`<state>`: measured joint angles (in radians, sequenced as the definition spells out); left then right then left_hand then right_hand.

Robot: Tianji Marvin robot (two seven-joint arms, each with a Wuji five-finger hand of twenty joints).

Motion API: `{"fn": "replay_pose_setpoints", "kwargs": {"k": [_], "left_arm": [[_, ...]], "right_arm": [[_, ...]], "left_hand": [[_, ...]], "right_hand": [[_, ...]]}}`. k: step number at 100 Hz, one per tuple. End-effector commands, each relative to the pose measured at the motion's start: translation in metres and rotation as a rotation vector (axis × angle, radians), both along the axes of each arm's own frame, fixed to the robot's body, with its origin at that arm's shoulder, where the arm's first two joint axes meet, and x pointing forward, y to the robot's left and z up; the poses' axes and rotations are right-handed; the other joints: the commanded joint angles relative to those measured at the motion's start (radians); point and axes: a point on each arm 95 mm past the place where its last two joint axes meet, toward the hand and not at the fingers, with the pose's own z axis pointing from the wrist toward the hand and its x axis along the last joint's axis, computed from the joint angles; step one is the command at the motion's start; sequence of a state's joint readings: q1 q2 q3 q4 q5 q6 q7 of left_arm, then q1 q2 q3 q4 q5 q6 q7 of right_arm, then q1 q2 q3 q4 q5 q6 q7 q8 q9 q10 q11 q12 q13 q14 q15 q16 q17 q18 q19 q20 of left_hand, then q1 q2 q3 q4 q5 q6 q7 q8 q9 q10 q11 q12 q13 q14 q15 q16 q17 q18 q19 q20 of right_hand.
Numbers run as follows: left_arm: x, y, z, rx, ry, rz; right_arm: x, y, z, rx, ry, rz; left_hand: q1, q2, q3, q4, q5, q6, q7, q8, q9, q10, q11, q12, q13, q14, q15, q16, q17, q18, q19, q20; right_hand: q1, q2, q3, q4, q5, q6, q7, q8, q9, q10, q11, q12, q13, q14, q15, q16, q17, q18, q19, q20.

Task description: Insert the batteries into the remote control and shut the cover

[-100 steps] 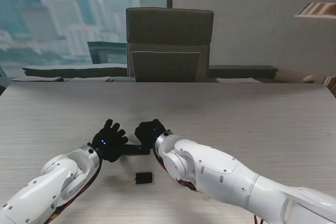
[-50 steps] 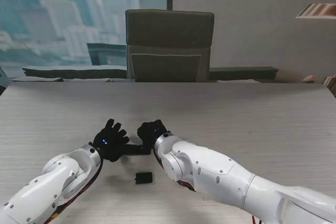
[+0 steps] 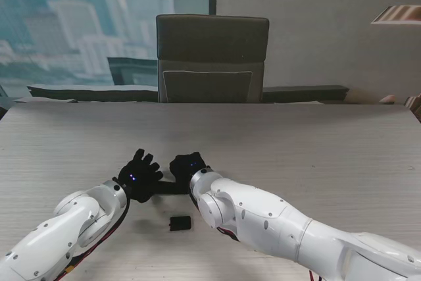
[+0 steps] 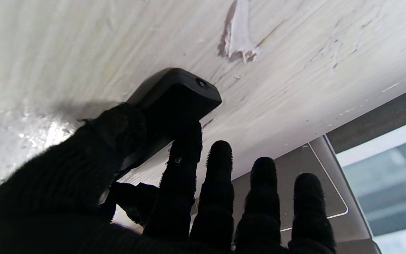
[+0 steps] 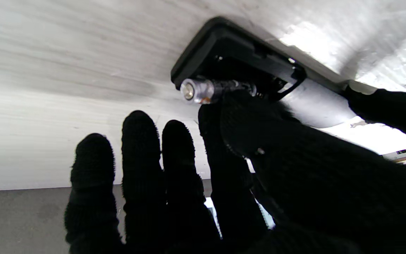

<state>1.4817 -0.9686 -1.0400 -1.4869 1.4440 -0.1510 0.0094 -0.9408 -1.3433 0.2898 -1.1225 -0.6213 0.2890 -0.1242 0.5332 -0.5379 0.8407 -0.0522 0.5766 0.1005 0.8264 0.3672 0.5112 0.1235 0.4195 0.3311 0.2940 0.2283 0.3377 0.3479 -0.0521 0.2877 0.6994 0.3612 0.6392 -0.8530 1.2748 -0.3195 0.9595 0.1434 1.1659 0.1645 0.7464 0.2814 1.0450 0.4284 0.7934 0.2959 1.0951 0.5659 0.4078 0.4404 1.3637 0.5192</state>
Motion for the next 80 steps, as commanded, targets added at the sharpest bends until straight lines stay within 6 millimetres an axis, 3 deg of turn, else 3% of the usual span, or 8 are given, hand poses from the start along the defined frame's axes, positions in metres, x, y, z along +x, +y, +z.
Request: {"fn": "replay_pose_setpoints", "kwargs": {"k": [1,30,40,48,53,55,57,80], "left_arm": [[-0.009,0.0,-0.016,0.021,0.057,-0.001],[-0.009,-0.003,-0.017,0.021,0.067,-0.015],[-0.009,-0.005,-0.017,0.022,0.071,-0.019],[-0.009,-0.005,-0.017,0.022,0.073,-0.022],[-0.008,-0.006,-0.017,0.022,0.074,-0.023],[-0.008,-0.006,-0.017,0.022,0.074,-0.023],[-0.008,-0.006,-0.017,0.022,0.075,-0.024],[-0.006,-0.009,-0.018,0.018,0.088,-0.011]], "right_arm": [[-0.004,0.006,-0.001,0.002,0.019,0.011],[-0.004,0.011,-0.002,0.014,0.026,0.01],[-0.003,0.011,-0.002,0.023,0.025,0.015],[-0.003,0.009,-0.001,0.035,0.02,0.018],[-0.003,0.007,0.001,0.042,0.012,0.017],[-0.003,0.006,0.002,0.045,0.008,0.017],[-0.002,0.005,0.003,0.049,0.004,0.016],[0.002,-0.016,0.023,0.074,-0.076,0.004]], "left_hand": [[0.091,-0.008,-0.04,-0.031,0.108,-0.191,0.175,0.02,0.017,-0.011,0.017,0.007,-0.002,0.028,-0.01,-0.006,0.001,0.03,-0.006,-0.012],[0.109,0.007,-0.047,-0.04,0.143,-0.195,0.204,0.015,0.039,-0.024,0.025,0.011,0.008,0.023,-0.006,-0.007,0.004,0.031,-0.003,-0.011],[0.117,0.014,-0.052,-0.042,0.161,-0.201,0.217,0.013,0.049,-0.025,0.027,0.012,0.013,0.022,-0.004,-0.007,0.007,0.03,-0.001,-0.01],[0.12,0.019,-0.057,-0.043,0.174,-0.198,0.225,0.007,0.06,-0.034,0.03,0.013,0.017,0.021,-0.002,-0.007,0.009,0.03,0.0,-0.01],[0.121,0.02,-0.06,-0.042,0.181,-0.196,0.225,0.001,0.066,-0.038,0.032,0.014,0.02,0.021,-0.001,-0.007,0.01,0.031,0.001,-0.009],[0.121,0.021,-0.061,-0.042,0.186,-0.191,0.225,-0.003,0.071,-0.039,0.034,0.015,0.022,0.021,0.0,-0.007,0.011,0.031,0.001,-0.009],[0.12,0.024,-0.062,-0.042,0.189,-0.19,0.226,-0.004,0.073,-0.041,0.035,0.016,0.023,0.021,0.0,-0.007,0.011,0.031,0.002,-0.009],[0.121,0.032,-0.068,-0.037,0.23,-0.17,0.242,-0.013,0.109,-0.045,0.047,0.021,0.039,0.02,0.007,-0.006,0.017,0.029,0.007,-0.006]], "right_hand": [[0.04,-0.014,0.036,0.003,0.001,0.0,0.017,0.003,-0.002,0.034,0.02,-0.006,0.013,0.023,0.017,0.0,0.005,0.032,0.027,0.019],[0.0,0.019,0.009,0.01,-0.012,-0.008,0.018,-0.007,-0.016,0.027,0.025,0.008,0.006,0.017,0.014,0.0,0.001,0.023,0.026,0.019],[-0.085,0.054,-0.042,0.018,-0.125,-0.025,-0.023,-0.016,-0.084,0.033,-0.01,0.027,-0.052,0.009,-0.032,-0.013,-0.039,0.008,-0.001,0.009],[-0.163,0.137,-0.075,0.075,-0.218,-0.024,-0.113,0.01,-0.15,0.038,-0.046,0.032,-0.105,0.003,-0.091,-0.026,-0.072,0.0,-0.028,-0.008],[-0.204,0.19,-0.093,0.138,-0.261,-0.018,-0.16,0.04,-0.186,0.039,-0.062,0.028,-0.133,-0.001,-0.125,-0.034,-0.089,-0.003,-0.043,-0.019],[-0.224,0.218,-0.102,0.189,-0.281,-0.015,-0.199,0.114,-0.2,0.039,-0.067,0.026,-0.144,-0.003,-0.137,-0.037,-0.095,-0.004,-0.048,-0.025],[-0.233,0.23,-0.106,0.205,-0.298,-0.014,-0.222,0.155,-0.21,0.038,-0.07,0.025,-0.154,-0.004,-0.145,-0.038,-0.101,-0.004,-0.052,-0.028],[-0.249,0.251,-0.13,0.213,-0.391,-0.004,-0.241,0.183,-0.225,0.034,-0.086,0.017,-0.18,-0.005,-0.205,-0.064,-0.13,0.0,-0.089,-0.048]]}}
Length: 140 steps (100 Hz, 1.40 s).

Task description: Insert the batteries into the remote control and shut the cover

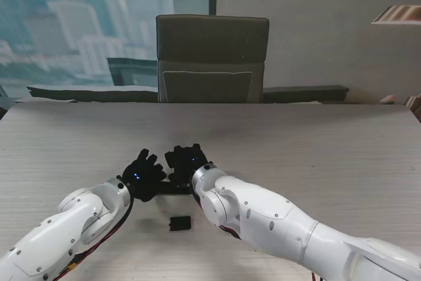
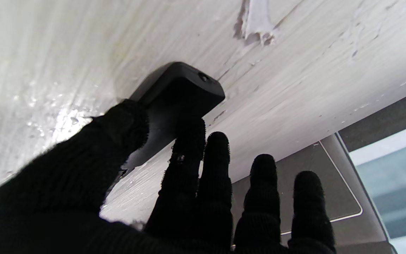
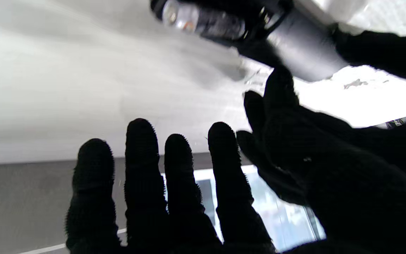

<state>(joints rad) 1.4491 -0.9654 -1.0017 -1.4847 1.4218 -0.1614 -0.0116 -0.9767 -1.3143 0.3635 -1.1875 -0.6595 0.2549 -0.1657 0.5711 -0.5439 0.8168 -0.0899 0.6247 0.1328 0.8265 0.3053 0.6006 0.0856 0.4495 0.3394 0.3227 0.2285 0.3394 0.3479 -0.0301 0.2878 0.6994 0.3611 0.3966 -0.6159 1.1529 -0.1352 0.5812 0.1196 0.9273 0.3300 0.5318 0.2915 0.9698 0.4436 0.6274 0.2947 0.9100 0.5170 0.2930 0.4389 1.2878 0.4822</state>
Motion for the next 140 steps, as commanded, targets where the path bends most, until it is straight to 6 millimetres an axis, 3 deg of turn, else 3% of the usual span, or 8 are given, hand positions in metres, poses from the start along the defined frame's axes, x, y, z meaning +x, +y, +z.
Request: {"fn": "replay_pose_setpoints", "kwargs": {"k": [1,8,20,35,50,60,80,140], "left_arm": [[-0.009,0.0,-0.02,0.019,0.07,0.015],[-0.009,-0.001,-0.021,0.015,0.075,0.021],[-0.008,-0.004,-0.021,0.011,0.083,0.023],[-0.008,-0.007,-0.022,0.004,0.089,0.028],[-0.008,-0.009,-0.023,0.0,0.088,0.031],[-0.008,-0.009,-0.023,-0.003,0.087,0.035],[-0.007,-0.008,-0.025,-0.022,0.078,0.045],[-0.008,-0.007,-0.027,-0.023,0.074,0.052]], "right_arm": [[0.001,-0.011,0.005,-0.004,-0.019,0.001],[0.002,-0.019,0.011,-0.009,-0.049,0.002],[0.002,-0.03,0.019,-0.04,-0.078,0.011],[-0.001,-0.037,0.02,-0.104,-0.073,0.018],[-0.001,-0.037,0.015,-0.13,-0.014,-0.017],[-0.002,-0.036,0.01,-0.141,0.028,-0.042],[-0.005,-0.03,0.003,-0.159,0.084,-0.076],[0.006,-0.028,-0.007,-0.196,0.091,-0.122]], "left_hand": [[0.085,0.04,-0.042,0.002,0.186,-0.2,0.247,0.051,0.025,-0.008,0.02,0.014,0.012,0.022,0.006,-0.006,-0.006,0.029,0.007,-0.005],[0.083,0.036,-0.035,0.01,0.187,-0.199,0.267,0.051,0.037,-0.009,0.031,0.02,0.017,0.02,0.01,-0.004,-0.007,0.03,0.008,-0.005],[0.082,0.033,-0.027,0.013,0.187,-0.192,0.28,0.05,0.043,-0.009,0.038,0.025,0.02,0.02,0.011,-0.003,-0.008,0.03,0.008,-0.005],[0.076,0.037,-0.027,0.013,0.197,-0.186,0.297,0.052,0.046,-0.007,0.043,0.027,0.023,0.021,0.013,-0.001,-0.007,0.029,0.009,-0.004],[0.076,0.041,-0.031,0.014,0.192,-0.188,0.301,0.046,0.047,-0.005,0.043,0.028,0.023,0.021,0.014,0.001,-0.01,0.029,0.008,-0.004],[0.076,0.04,-0.026,0.016,0.197,-0.182,0.305,0.045,0.053,-0.006,0.045,0.029,0.024,0.022,0.014,0.002,-0.011,0.03,0.008,-0.004],[0.074,0.043,-0.025,0.013,0.216,-0.172,0.305,0.034,0.066,-0.008,0.05,0.031,0.032,0.024,0.018,0.004,-0.011,0.031,0.008,-0.004],[0.078,0.042,-0.037,0.015,0.202,-0.175,0.299,0.031,0.056,-0.006,0.046,0.03,0.027,0.024,0.016,0.004,-0.012,0.03,0.006,-0.005]], "right_hand": [[-0.001,0.013,-0.005,0.028,-0.009,0.023,-0.002,0.018,-0.003,0.023,-0.015,0.0,-0.013,-0.004,-0.025,-0.017,-0.015,0.002,-0.016,-0.013],[0.044,0.013,0.022,0.029,0.027,0.026,0.005,0.023,0.047,0.017,-0.022,-0.003,0.017,-0.002,-0.054,-0.033,-0.011,0.008,-0.025,-0.02],[0.162,-0.072,0.047,-0.136,0.101,0.0,0.181,-0.198,0.195,0.019,-0.022,0.001,0.129,0.027,-0.01,-0.029,0.07,0.035,0.013,-0.011],[0.153,-0.049,0.011,-0.159,0.24,-0.04,0.28,-0.181,0.375,0.027,0.026,0.009,0.255,0.072,0.117,0.006,0.161,0.066,0.11,0.038],[-0.022,0.177,-0.074,-0.035,0.451,-0.013,0.137,-0.02,0.515,0.052,0.053,0.003,0.365,0.109,0.22,-0.002,0.259,0.115,0.194,0.113],[-0.042,0.231,-0.076,0.031,0.5,0.014,0.067,0.098,0.571,0.066,0.082,0.027,0.44,0.113,0.289,-0.001,0.347,0.125,0.271,0.156],[-0.063,0.267,-0.091,0.04,0.553,0.045,0.054,0.119,0.665,0.082,0.11,0.052,0.566,0.125,0.366,-0.007,0.502,0.137,0.384,0.189],[0.001,0.181,-0.032,0.019,0.511,0.05,0.061,0.024,0.662,0.072,0.116,0.073,0.575,0.108,0.394,-0.042,0.528,0.122,0.409,0.164]]}}
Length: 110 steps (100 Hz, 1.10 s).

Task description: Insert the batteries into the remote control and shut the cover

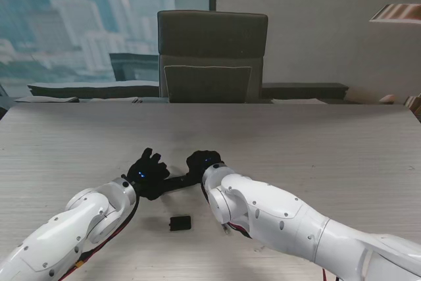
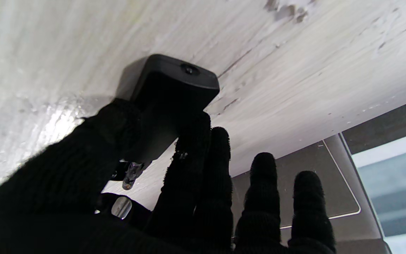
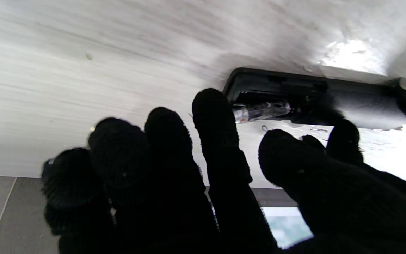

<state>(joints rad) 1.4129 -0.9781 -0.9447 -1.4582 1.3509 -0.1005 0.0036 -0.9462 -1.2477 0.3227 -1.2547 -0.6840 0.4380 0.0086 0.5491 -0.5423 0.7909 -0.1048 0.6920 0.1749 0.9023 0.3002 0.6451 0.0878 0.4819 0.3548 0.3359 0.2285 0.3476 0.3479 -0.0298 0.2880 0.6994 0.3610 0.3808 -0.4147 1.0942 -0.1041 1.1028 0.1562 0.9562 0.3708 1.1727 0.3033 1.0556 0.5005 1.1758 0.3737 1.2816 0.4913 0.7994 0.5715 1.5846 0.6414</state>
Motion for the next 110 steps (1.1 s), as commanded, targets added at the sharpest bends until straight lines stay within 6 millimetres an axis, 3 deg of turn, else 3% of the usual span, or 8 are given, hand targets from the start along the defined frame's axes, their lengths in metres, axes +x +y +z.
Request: {"fn": "replay_pose_setpoints", "kwargs": {"k": [1,9,22,47,110], "left_arm": [[-0.012,0.005,-0.024,0.036,0.072,0.017],[-0.012,0.005,-0.025,0.037,0.072,0.018],[-0.012,0.005,-0.025,0.039,0.074,0.02],[-0.013,0.005,-0.025,0.04,0.079,0.025],[-0.013,0.005,-0.025,0.042,0.081,0.028]], "right_arm": [[0.002,0.0,-0.002,-0.007,0.018,-0.008],[0.005,0.001,-0.004,-0.009,0.021,-0.011],[0.007,0.001,-0.006,-0.003,0.018,-0.008],[0.012,0.003,-0.006,-0.009,0.022,-0.011],[0.012,0.012,-0.012,0.019,0.08,0.0]], "left_hand": [[0.101,0.04,-0.011,0.03,0.133,-0.216,0.222,0.035,0.011,-0.007,0.013,0.015,0.012,0.023,0.007,0.003,-0.012,0.029,0.006,-0.005],[0.102,0.038,-0.009,0.03,0.123,-0.208,0.214,0.036,0.009,-0.006,0.012,0.015,0.011,0.024,0.007,0.004,-0.012,0.029,0.008,-0.005],[0.105,0.031,-0.002,0.031,0.113,-0.207,0.198,0.036,0.001,-0.001,0.009,0.014,0.006,0.025,0.005,0.003,-0.012,0.029,0.009,-0.004],[0.102,0.033,0.0,0.028,0.105,-0.205,0.186,0.039,-0.007,0.001,0.006,0.012,-0.002,0.023,0.003,0.001,-0.014,0.026,0.009,-0.004],[0.116,0.045,-0.011,0.027,0.078,-0.215,0.181,0.056,-0.028,0.022,-0.003,0.008,-0.017,0.022,0.0,0.0,-0.018,0.025,0.009,-0.004]], "right_hand": [[0.018,-0.021,0.027,-0.013,-0.013,0.013,0.032,-0.018,0.02,0.06,0.03,0.016,0.026,0.028,0.022,-0.016,0.021,-0.011,0.112,0.005],[0.021,-0.029,0.028,-0.022,-0.03,0.009,0.034,-0.028,0.011,0.057,0.03,0.016,0.017,0.025,0.021,-0.016,0.015,-0.015,0.11,0.004],[0.045,-0.068,0.044,-0.061,-0.098,0.013,0.088,-0.105,-0.007,0.047,0.052,0.022,0.008,0.006,0.031,-0.005,0.009,-0.036,0.116,0.002],[0.045,-0.067,0.048,-0.064,-0.09,0.01,0.119,-0.121,0.009,0.048,0.065,0.024,0.022,0.005,0.044,-0.001,0.02,-0.035,0.125,0.003],[0.151,-0.173,0.077,-0.101,-0.089,0.001,0.192,-0.159,0.047,0.035,0.067,0.021,0.057,0.001,0.05,-0.011,0.052,-0.024,0.128,-0.005]]}}
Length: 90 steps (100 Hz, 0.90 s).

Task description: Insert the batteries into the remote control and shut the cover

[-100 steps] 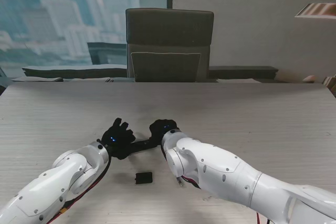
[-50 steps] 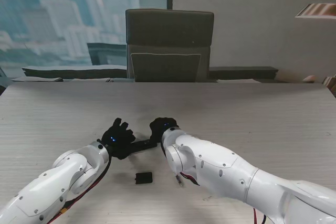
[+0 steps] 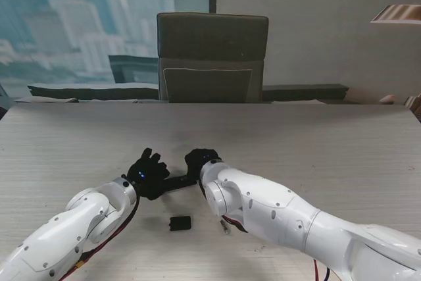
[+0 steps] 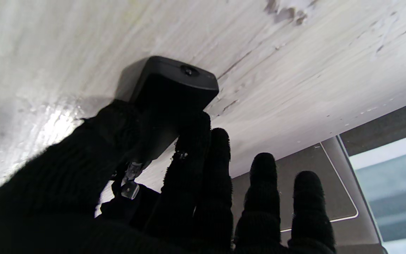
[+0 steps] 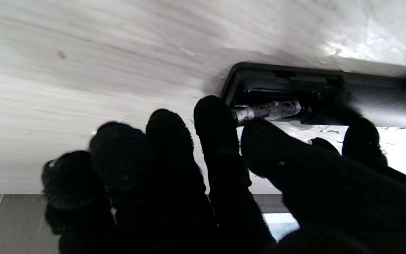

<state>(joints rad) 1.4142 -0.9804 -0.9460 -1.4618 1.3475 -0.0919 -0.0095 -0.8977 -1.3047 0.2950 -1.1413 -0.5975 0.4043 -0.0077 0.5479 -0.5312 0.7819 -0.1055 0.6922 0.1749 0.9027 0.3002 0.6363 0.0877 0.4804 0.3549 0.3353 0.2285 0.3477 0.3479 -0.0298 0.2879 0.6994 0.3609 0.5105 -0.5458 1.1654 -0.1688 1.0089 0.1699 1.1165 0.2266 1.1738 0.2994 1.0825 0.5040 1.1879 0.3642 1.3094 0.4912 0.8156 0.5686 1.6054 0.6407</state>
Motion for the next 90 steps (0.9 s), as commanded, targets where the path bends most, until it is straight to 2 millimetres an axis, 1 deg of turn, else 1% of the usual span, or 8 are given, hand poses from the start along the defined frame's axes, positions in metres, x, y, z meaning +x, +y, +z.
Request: {"fn": "replay_pose_setpoints", "kwargs": {"k": [1,16,23,27,33,65,78,90], "left_arm": [[-0.013,0.006,-0.025,0.04,0.076,0.016],[-0.013,0.005,-0.026,0.041,0.078,0.012],[-0.013,0.005,-0.026,0.041,0.079,0.01],[-0.013,0.005,-0.026,0.04,0.079,0.009],[-0.013,0.005,-0.026,0.041,0.08,0.008],[-0.013,0.004,-0.027,0.043,0.083,0.002],[-0.013,0.004,-0.027,0.044,0.083,0.002],[-0.013,0.004,-0.027,0.043,0.083,0.004]], "right_arm": [[-0.005,0.005,-0.004,0.001,0.034,0.015],[-0.006,0.009,-0.005,0.0,0.048,0.024],[-0.006,0.011,-0.006,-0.002,0.053,0.029],[-0.006,0.012,-0.007,-0.003,0.058,0.032],[-0.007,0.014,-0.008,-0.004,0.062,0.038],[-0.009,0.023,-0.016,-0.017,0.088,0.058],[-0.011,0.024,-0.023,-0.042,0.088,0.074],[-0.013,0.023,-0.028,-0.056,0.088,0.077]], "left_hand": [[0.117,0.034,-0.002,0.028,0.079,-0.214,0.18,0.056,-0.02,0.022,-0.001,0.008,-0.015,0.021,0.001,0.0,-0.018,0.025,0.009,-0.004],[0.122,0.033,-0.002,0.026,0.083,-0.213,0.183,0.058,-0.018,0.014,0.0,0.009,-0.015,0.022,0.001,0.0,-0.018,0.026,0.01,-0.004],[0.123,0.033,-0.002,0.025,0.082,-0.21,0.184,0.058,-0.02,0.02,0.0,0.008,-0.014,0.022,0.002,0.0,-0.018,0.026,0.01,-0.004],[0.125,0.033,-0.003,0.025,0.082,-0.212,0.185,0.059,-0.02,0.012,0.0,0.008,-0.015,0.02,0.001,0.0,-0.018,0.026,0.01,-0.004],[0.126,0.034,-0.004,0.024,0.083,-0.216,0.187,0.059,-0.022,0.02,0.0,0.008,-0.016,0.021,0.001,0.0,-0.018,0.026,0.01,-0.004],[0.139,0.035,-0.012,0.02,0.081,-0.211,0.192,0.061,-0.025,0.014,0.001,0.009,-0.017,0.019,0.001,-0.001,-0.018,0.025,0.01,-0.004],[0.139,0.036,-0.013,0.02,0.08,-0.211,0.192,0.061,-0.026,0.015,0.001,0.009,-0.016,0.018,0.002,-0.001,-0.017,0.025,0.01,-0.004],[0.139,0.036,-0.013,0.021,0.081,-0.211,0.194,0.061,-0.026,0.017,0.001,0.009,-0.017,0.017,0.001,-0.001,-0.018,0.024,0.01,-0.004]], "right_hand": [[0.022,-0.044,0.006,-0.036,0.005,-0.012,0.034,-0.014,0.048,0.039,0.041,0.018,0.047,0.01,0.023,-0.011,0.037,-0.02,0.108,-0.004],[0.035,-0.061,0.015,-0.041,0.007,-0.003,0.059,0.003,0.061,0.031,0.055,0.024,0.064,0.001,0.037,-0.013,0.055,-0.018,0.114,-0.008],[0.04,-0.066,0.017,-0.042,0.006,0.0,0.066,0.012,0.064,0.029,0.06,0.027,0.069,-0.003,0.041,-0.014,0.058,-0.017,0.116,-0.009],[0.044,-0.068,0.019,-0.042,0.006,0.003,0.071,0.017,0.066,0.028,0.063,0.028,0.072,-0.005,0.044,-0.014,0.061,-0.017,0.117,-0.01],[0.046,-0.071,0.021,-0.043,0.006,0.004,0.075,0.023,0.068,0.026,0.067,0.03,0.074,-0.006,0.046,-0.015,0.065,-0.017,0.119,-0.011],[0.052,-0.088,0.035,-0.041,0.01,0.015,0.087,0.042,0.084,0.021,0.076,0.033,0.097,-0.014,0.056,-0.022,0.089,-0.018,0.127,-0.02],[0.041,-0.096,0.043,-0.037,0.021,0.01,0.09,0.046,0.099,0.014,0.08,0.034,0.105,-0.026,0.07,-0.023,0.11,-0.023,0.135,-0.026],[-0.004,-0.106,0.052,-0.026,0.052,-0.018,0.085,0.045,0.12,-0.003,0.082,0.034,0.104,-0.037,0.093,-0.022,0.126,-0.029,0.143,-0.042]]}}
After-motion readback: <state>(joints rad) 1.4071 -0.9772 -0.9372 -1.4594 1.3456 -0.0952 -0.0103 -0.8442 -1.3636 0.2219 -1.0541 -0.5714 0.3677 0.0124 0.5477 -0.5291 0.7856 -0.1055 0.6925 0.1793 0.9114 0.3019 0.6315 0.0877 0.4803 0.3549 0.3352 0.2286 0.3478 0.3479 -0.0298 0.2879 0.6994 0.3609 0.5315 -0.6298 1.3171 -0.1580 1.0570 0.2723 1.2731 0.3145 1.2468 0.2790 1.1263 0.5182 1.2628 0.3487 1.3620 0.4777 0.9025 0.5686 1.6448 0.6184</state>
